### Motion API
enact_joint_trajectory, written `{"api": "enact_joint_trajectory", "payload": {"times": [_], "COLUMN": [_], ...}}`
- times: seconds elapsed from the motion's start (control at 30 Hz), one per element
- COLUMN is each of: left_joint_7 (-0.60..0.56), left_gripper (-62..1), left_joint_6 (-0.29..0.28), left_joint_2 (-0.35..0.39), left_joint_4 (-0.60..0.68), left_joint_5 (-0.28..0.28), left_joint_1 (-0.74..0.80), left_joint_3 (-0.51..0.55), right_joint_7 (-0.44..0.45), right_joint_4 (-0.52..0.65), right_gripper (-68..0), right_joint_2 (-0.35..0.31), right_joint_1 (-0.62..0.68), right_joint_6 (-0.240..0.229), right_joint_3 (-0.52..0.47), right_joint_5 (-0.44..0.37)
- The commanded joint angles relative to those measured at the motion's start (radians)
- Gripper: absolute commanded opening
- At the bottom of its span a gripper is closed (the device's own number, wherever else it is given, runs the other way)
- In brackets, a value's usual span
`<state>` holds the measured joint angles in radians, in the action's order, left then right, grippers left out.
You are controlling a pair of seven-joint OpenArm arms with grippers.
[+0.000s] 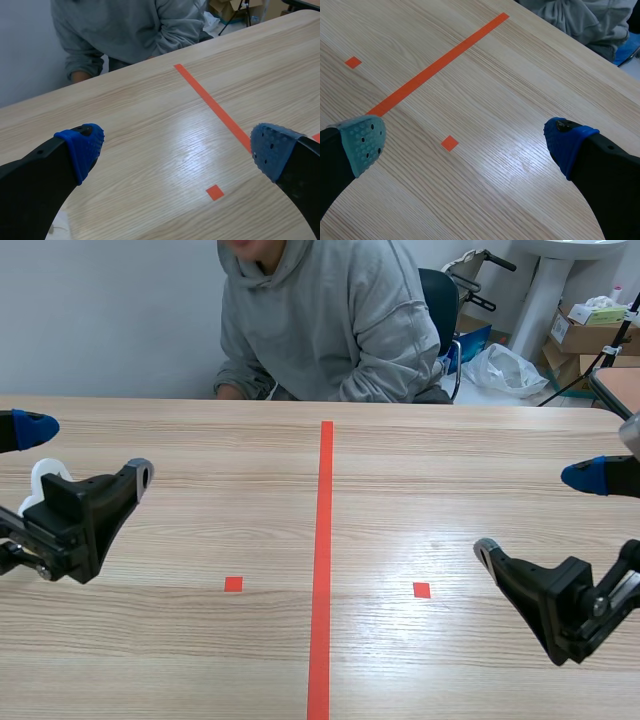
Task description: Do the leaf sorting experiment
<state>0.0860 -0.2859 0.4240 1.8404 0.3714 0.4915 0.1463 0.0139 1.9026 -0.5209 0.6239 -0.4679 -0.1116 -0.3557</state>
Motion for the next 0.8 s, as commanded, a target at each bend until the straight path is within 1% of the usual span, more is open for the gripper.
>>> {"api": "enact_joint_trajectory", "payload": {"times": [0.0,0.23,0.77], "left_joint_7": [-0.014,-0.015,-0.021], "left_gripper": [1.4,1.4,1.4], "left_joint_6": [0.001,-0.022,-0.024], "left_joint_2": [0.003,0.003,0.004], "left_joint_4": [0.028,0.109,0.109], "left_joint_5": [0.007,0.007,0.007], "left_joint_1": [0.017,0.096,0.226], "left_joint_3": [0.003,0.003,0.003], "right_joint_7": [0.015,0.015,0.015], "right_joint_4": [0.003,0.003,0.003], "right_gripper": [0.4,0.4,0.4], "right_joint_2": [-0.002,-0.002,-0.002], "right_joint_1": [-0.012,-0.012,-0.012], "right_joint_6": [0.003,0.003,0.003], "right_joint_3": [-0.010,-0.010,-0.010], "right_joint_5": [-0.014,-0.014,-0.014]}}
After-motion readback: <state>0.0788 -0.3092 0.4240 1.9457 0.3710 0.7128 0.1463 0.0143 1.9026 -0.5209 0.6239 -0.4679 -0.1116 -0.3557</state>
